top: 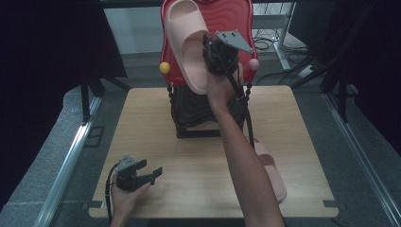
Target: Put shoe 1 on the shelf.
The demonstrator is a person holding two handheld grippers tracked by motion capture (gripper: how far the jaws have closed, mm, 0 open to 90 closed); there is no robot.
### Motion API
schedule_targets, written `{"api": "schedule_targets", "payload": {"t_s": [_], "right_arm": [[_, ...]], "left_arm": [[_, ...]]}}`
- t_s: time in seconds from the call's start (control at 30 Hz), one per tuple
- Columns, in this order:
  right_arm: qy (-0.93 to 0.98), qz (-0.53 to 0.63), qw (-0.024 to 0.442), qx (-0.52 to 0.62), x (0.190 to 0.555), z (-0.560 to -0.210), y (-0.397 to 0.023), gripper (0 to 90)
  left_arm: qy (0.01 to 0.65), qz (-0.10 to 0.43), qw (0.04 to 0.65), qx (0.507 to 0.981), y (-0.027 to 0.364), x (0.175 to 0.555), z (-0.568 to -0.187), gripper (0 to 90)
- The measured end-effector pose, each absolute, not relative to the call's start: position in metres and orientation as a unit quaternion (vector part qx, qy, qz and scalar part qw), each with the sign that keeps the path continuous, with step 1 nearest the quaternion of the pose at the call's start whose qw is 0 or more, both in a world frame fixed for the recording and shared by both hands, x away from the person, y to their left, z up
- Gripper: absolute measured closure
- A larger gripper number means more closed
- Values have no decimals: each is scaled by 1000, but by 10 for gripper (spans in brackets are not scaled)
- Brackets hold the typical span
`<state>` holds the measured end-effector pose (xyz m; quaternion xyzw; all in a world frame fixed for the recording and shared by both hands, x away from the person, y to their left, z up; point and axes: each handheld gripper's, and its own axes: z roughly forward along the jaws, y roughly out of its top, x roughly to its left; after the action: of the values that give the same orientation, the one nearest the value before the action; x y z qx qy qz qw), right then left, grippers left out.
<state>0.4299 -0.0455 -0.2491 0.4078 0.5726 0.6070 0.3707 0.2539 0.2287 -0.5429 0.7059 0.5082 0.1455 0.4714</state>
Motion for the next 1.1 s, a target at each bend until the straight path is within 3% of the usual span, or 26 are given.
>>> {"api": "schedule_targets", "payload": {"t_s": [0.67,1.1], "right_arm": [[572,582,393,424,481,-220,-17,847],[580,564,393,438,499,-226,-5,845]], "left_arm": [[504,143,467,712,229,258,-546,207],[503,137,468,713,227,260,-547,207]]}}
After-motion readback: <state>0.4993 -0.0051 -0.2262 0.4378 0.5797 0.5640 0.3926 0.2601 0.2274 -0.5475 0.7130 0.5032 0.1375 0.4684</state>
